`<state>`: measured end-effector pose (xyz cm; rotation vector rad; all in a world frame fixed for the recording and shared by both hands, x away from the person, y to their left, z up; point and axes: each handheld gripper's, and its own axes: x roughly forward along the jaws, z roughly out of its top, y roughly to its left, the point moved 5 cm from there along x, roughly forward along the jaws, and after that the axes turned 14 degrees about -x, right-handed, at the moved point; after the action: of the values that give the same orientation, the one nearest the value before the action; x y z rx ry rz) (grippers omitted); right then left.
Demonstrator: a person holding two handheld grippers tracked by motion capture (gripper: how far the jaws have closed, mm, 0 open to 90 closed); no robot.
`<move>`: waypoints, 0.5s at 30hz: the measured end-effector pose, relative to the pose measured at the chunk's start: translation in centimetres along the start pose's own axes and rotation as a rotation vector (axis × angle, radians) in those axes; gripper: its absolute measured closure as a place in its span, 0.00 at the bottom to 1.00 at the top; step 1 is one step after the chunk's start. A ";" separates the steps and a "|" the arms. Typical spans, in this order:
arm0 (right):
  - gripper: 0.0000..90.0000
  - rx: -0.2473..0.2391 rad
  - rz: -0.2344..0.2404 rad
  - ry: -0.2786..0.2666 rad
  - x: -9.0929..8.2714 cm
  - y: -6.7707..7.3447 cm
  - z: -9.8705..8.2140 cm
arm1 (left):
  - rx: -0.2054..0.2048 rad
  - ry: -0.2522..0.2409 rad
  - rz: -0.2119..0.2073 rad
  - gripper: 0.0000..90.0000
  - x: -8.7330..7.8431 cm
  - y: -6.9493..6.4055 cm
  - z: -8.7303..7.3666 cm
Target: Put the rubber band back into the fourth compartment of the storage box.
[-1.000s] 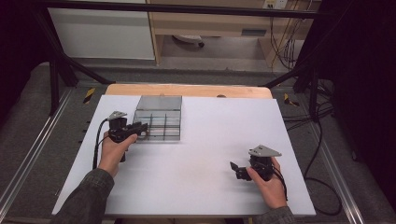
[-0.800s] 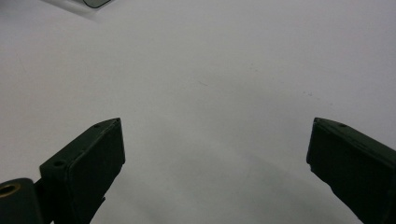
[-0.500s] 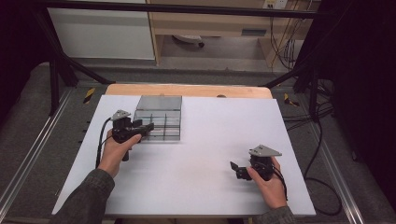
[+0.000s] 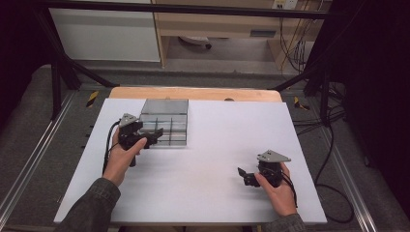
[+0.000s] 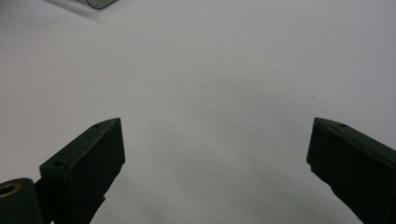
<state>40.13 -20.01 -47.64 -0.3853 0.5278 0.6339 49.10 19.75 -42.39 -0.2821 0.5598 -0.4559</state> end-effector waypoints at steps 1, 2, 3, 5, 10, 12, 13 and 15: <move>0.05 0.000 0.000 0.000 0.0 0.0 0.0 | 0.006 0.004 0.001 0.07 0.0 -0.1 0.0; 0.05 0.001 0.002 0.002 0.0 0.0 0.0 | 0.011 0.008 -0.002 0.07 -0.1 -0.3 -0.1; 0.05 -0.001 0.001 0.000 0.0 0.0 0.0 | 0.016 0.011 -0.008 0.07 -0.1 -0.5 -0.2; 0.05 0.002 0.000 -0.002 -0.1 0.1 0.1 | 0.023 0.015 -0.016 0.07 -0.2 -0.8 -0.2; 0.05 0.002 -0.001 -0.005 -0.2 0.1 0.1 | 0.032 0.013 -0.043 0.07 -0.8 -1.6 -0.2; 0.05 -0.003 -0.001 -0.009 -0.2 0.1 0.2 | 0.034 0.011 -0.056 0.07 -1.1 -1.8 -0.2; 0.05 -0.003 0.001 -0.012 -0.2 0.1 0.2 | 0.037 0.008 -0.060 0.07 -1.3 -1.9 -0.1; 0.04 -0.001 0.004 -0.010 -0.2 0.2 0.2 | 0.040 0.002 -0.068 0.07 -1.6 -2.0 0.0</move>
<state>39.94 -19.91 -47.41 -0.3818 0.5187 0.6399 47.21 18.83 -40.92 -0.2626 0.5436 -0.5325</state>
